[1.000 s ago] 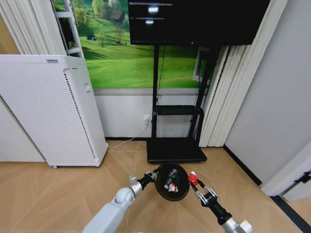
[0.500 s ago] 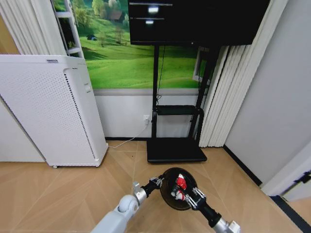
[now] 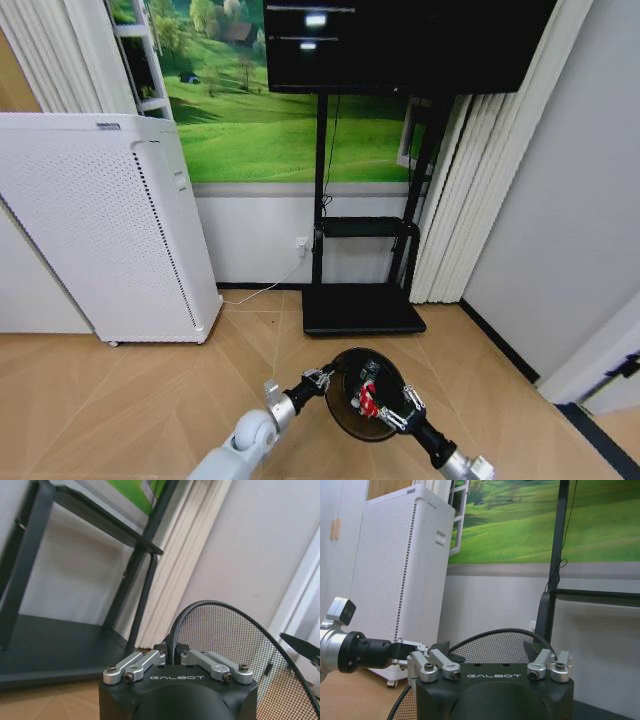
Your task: Pick up the trash bin and place the garbage on the floor into it.
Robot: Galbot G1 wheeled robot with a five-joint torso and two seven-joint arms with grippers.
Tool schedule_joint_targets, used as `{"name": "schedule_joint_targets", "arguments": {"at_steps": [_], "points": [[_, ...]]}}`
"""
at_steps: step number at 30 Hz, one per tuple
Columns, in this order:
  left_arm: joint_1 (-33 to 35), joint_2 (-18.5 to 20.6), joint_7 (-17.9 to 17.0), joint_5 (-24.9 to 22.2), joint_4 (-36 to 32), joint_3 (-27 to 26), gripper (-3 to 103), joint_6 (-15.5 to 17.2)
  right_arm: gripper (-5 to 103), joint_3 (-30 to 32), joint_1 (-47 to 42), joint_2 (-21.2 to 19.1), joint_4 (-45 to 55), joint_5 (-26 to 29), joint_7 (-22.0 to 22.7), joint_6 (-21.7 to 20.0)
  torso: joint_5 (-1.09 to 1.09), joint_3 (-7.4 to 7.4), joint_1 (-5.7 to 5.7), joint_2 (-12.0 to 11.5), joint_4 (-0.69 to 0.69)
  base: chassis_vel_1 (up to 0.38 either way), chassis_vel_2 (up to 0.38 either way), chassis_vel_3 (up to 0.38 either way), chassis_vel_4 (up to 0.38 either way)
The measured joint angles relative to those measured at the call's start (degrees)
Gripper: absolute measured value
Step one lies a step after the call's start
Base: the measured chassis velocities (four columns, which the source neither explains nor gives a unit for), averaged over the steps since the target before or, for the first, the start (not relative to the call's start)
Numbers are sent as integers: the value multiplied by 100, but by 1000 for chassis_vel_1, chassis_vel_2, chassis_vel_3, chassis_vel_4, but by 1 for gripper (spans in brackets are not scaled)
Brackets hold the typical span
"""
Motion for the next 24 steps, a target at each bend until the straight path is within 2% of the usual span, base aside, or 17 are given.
{"name": "schedule_joint_targets", "arguments": {"at_steps": [2, 3, 4, 6, 7, 8, 9, 10, 12, 13, 16, 17, 19, 20, 22, 23, 24], "points": [[32, 0, -29, -19, -39, -62, 7, 0, 87, 2, 5, 15, 30, 65, 96, 0, 0, 0, 0, 0, -1, 0, 0, 0, 0], [83, 11, -80, -60, -103, -152, 7, 6, 92, 6, 29, 58, 79, 142, 360, -13, -1, 0, 0, 0, -1, 0, 0, 0, 0], [156, 42, -153, -144, -212, -292, 7, 53, 96, 8, 75, 116, 131, 186, 781, -99, -2, 0, 0, 0, -2, 0, 0, 0, 0], [430, 210, -537, -486, -709, -665, 7, 384, 100, 78, 225, 261, 217, 223, 1950, -612, 0, 0, 0, 0, 1, 0, 0, 0, 0], [430, 210, -537, -486, -709, -665, 7, 384, 100, 78, 225, 261, 217, 223, 1950, -612, 0, 0, 0, 0, 1, 0, 0, 0, 0], [643, 325, -828, -684, -1058, -914, 7, 589, 100, 139, 303, 310, 225, 223, 2622, -935, -2, 0, 0, 0, 2, 0, 0, 0, 0], [863, 407, -1092, -859, -1388, -1169, 7, 722, 100, 190, 355, 335, 216, 221, 3085, -1164, -2, 1, 0, 0, 1, 0, 0, 0, 0], [863, 407, -1092, -859, -1388, -1169, 7, 722, 100, 190, 355, 335, 216, 221, 3085, -1164, -2, 1, 0, 0, 1, 0, 0, 0, 0], [1268, 485, -1447, -1121, -1867, -1737, 7, 847, 100, 285, 389, 361, 204, 218, 3645, -1496, 0, 0, 0, 0, 1, 0, 0, 0, 0], [1268, 485, -1447, -1121, -1867, -1737, 7, 847, 100, 285, 389, 361, 204, 218, 3645, -1496, 0, 0, 0, 0, 1, 0, 0, 0, 0], [2078, 460, -2131, -1636, -2392, -2890, 7, 1041, 100, 406, 436, 395, 150, 247, 4216, -1793, -2, 0, 0, 0, 1, 0, 0, 0, 0], [2078, 460, -2131, -1636, -2392, -2890, 7, 1041, 100, 406, 436, 395, 150, 247, 4216, -1793, -2, 0, 0, 0, 1, 0, 0, 0, 0], [2478, 428, -2557, -1889, -2643, -3535, 7, 1189, 100, 423, 493, 398, 102, 262, 4331, -1815, -1, 0, 0, 0, 1, 0, 0, 0, 0], [2478, 428, -2557, -1889, -2643, -3535, 7, 1189, 100, 423, 493, 398, 102, 262, 4331, -1815, -1, 0, 0, 0, 1, 0, 0, 0, 0], [2845, 403, -3190, -2221, -2927, -4177, 7, 1362, 100, 521, 493, 472, 110, 267, 4348, -1816, -1, 0, 0, 0, 4, 0, 0, 0, 0], [2845, 403, -3190, -2221, -2927, -4177, 7, 1362, 100, 521, 493, 472, 110, 267, 4348, -1816, -1, 0, 0, 0, 4, 0, 0, 0, 0], [2981, 404, -3524, -2370, -3064, -4422, 7, 1447, 100, 636, 421, 554, 155, 258, 4334, -1813, 0, 0, 0, 0, 3, 0, 0, 0, 0]]}}
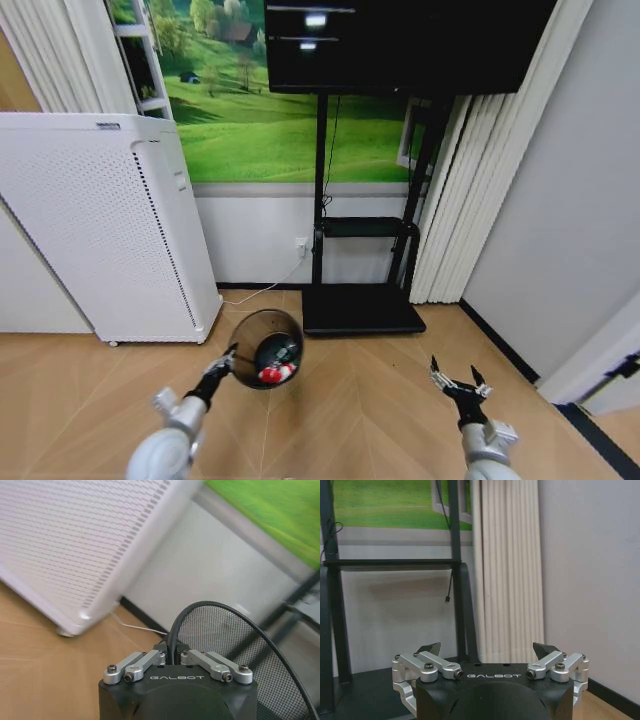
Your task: Pick up the trash bin and place the garbage on the floor into it.
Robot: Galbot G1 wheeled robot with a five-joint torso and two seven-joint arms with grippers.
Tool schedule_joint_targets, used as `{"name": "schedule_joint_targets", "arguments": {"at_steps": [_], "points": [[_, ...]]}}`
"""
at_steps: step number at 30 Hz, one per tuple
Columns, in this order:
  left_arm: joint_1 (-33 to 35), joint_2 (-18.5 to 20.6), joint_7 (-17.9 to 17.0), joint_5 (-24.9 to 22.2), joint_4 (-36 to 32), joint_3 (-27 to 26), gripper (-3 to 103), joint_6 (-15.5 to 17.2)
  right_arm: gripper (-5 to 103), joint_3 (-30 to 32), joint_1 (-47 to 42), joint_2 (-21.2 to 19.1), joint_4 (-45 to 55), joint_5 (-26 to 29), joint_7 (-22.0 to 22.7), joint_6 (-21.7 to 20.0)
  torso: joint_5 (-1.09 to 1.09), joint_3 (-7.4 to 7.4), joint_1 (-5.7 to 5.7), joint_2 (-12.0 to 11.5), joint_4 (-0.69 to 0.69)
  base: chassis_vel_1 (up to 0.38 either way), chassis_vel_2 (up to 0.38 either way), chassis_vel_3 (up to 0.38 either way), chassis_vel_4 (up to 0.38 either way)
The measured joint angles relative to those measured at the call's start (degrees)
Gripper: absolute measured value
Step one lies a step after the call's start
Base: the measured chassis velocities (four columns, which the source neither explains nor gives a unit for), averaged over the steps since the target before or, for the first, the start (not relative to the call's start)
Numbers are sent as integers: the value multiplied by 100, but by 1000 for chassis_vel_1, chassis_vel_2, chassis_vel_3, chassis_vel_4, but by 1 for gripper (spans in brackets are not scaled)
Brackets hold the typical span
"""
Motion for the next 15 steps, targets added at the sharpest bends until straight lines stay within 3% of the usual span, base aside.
{"name": "schedule_joint_targets", "arguments": {"at_steps": [2, 3, 6, 10, 13, 15], "points": [[246, -30, -384, -202, -194, -332, 7, 99, 100, 150, -101, 112, 50, -70, -65, 25, -2, 0, 0, 0, -7, 0, 0, 0, 0], [246, -30, -384, -202, -194, -332, 7, 99, 100, 150, -101, 112, 50, -70, -65, 25, -2, 0, 0, 0, -7, 0, 0, 0, 0], [1102, -287, -676, -513, -598, -1000, 7, 222, 100, 147, -10, 129, 55, -251, -151, 32, -2, 0, 0, 0, -1, 0, 0, 0, 0], [1681, -432, -654, -677, -765, -1345, 7, 236, 100, 91, 24, 137, 59, -280, -200, 33, 1, 0, 0, 0, 3, 0, 0, 0, 0], [2089, -502, -536, -816, -807, -1559, 7, 200, 100, 58, 15, 185, 59, -307, -244, 55, 0, 0, 0, 0, -1, 0, 0, 0, 0], [2427, -555, -262, -834, -730, -1731, 7, 46, 100, 3, -19, 258, 59, -359, -275, 110, 0, 0, 0, -1, -3, 0, 0, 0, 0]]}}
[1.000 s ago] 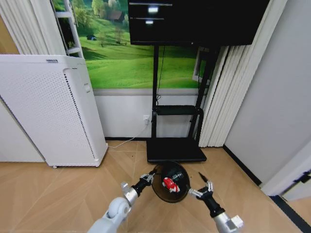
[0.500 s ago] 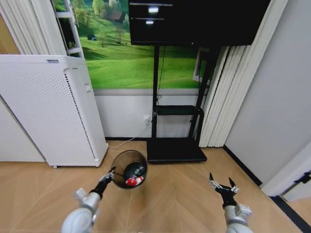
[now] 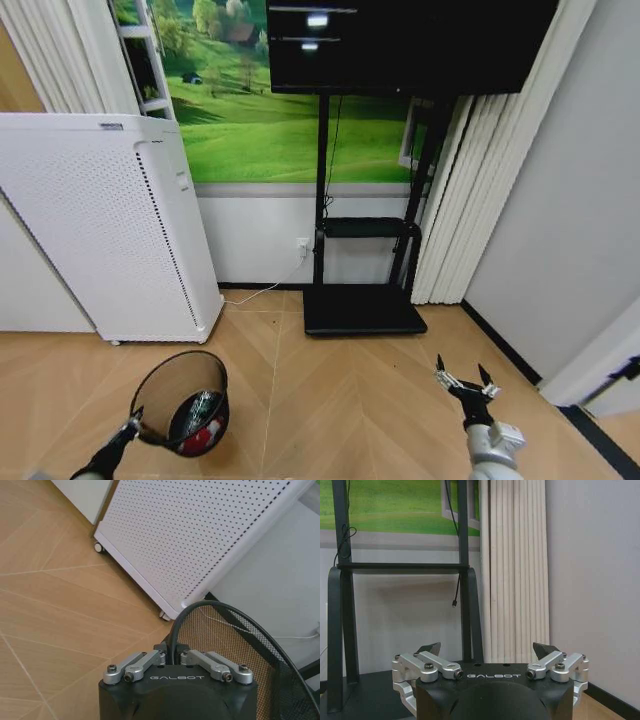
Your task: Pick up the trash bin and place the garbage on the floor into it.
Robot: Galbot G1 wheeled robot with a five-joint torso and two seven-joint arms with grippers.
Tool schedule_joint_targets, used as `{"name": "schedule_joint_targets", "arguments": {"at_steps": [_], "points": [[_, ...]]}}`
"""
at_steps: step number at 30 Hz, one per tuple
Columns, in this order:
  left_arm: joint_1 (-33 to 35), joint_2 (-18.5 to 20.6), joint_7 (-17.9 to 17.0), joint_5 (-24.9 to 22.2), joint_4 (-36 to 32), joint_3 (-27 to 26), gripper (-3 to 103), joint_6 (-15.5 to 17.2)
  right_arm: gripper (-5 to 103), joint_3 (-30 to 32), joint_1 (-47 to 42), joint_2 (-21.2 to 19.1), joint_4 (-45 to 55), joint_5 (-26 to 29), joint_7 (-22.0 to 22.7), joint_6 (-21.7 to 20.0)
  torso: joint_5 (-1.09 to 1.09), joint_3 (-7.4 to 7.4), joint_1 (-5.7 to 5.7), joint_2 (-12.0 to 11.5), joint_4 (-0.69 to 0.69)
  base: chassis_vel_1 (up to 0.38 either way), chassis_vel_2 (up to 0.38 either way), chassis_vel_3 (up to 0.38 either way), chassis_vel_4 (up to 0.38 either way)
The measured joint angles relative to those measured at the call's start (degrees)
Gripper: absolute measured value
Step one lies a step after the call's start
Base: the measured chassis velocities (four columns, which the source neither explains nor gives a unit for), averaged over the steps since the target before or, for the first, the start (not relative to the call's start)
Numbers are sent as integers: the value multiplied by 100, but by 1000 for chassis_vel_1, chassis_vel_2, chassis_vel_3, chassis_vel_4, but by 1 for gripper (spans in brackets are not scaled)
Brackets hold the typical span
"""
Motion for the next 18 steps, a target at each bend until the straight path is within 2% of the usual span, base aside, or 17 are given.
{"name": "schedule_joint_targets", "arguments": {"at_steps": [1, 3, 11, 18], "points": [[0, 0, 0, 0, 0, 0, 7, 0, 100, 0, 0, 0, 0, 0, 0, 0, 0, 0, 0, 0, 0, 0, 0, 0, 0], [92, -60, 223, 6, 145, -111, 7, -177, 100, -56, -11, 41, 0, -38, -19, 42, 0, 0, 0, 0, 0, 19, 32, -26, -20], [-49, -78, 225, 28, 483, -93, 7, -278, 100, -77, 52, 36, 56, -63, -12, 27, -2, 0, 0, 0, 0, 116, 117, -112, -92], [-245, 22, 233, 193, 984, 148, 7, -306, 100, -47, 64, 43, 51, -106, 20, 112, -1, 0, 0, -1, 0, 206, 212, -206, -216]]}}
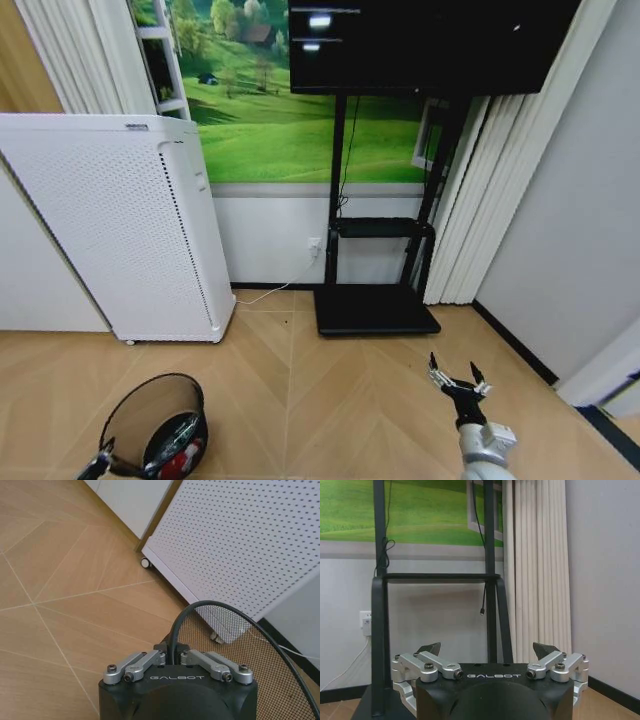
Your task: Pick up the trash bin and place the garbage on the floor into it.
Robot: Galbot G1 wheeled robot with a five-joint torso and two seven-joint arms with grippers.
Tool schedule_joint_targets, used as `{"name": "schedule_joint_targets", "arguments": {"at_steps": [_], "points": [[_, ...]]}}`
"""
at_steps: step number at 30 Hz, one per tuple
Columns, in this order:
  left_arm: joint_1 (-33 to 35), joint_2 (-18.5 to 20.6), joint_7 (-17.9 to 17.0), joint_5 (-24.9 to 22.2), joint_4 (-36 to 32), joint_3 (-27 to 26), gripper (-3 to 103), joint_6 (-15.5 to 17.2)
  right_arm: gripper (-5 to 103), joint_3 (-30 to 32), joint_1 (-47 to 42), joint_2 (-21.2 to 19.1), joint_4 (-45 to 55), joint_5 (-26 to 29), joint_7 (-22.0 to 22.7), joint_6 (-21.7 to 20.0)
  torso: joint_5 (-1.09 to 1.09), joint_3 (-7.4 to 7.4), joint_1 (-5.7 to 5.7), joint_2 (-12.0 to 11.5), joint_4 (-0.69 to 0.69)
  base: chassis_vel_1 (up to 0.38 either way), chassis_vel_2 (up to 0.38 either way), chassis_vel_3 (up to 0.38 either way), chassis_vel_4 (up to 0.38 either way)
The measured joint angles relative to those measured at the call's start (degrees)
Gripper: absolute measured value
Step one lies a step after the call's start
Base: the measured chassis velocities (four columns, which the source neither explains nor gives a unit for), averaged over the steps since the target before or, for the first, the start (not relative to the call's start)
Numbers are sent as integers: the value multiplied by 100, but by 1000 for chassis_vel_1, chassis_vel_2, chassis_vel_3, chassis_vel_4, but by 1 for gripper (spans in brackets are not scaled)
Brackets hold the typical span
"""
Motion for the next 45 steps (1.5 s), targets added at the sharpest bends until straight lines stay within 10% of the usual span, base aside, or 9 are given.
{"name": "schedule_joint_targets", "arguments": {"at_steps": [30, 45], "points": [[-76, -212, -218, 772, 433, 472, 4, -139, 100, 123, 22, -148, -256, 274, -127, 233, 0, 0, 0, 1, 0, 8, 5, -6, -7], [255, -342, -257, 865, -47, 276, 57, -144, 100, 111, 54, -143, -368, 309, -229, 295, 1, 0, 0, 0, -1, 0, 0, 0, 0]]}}
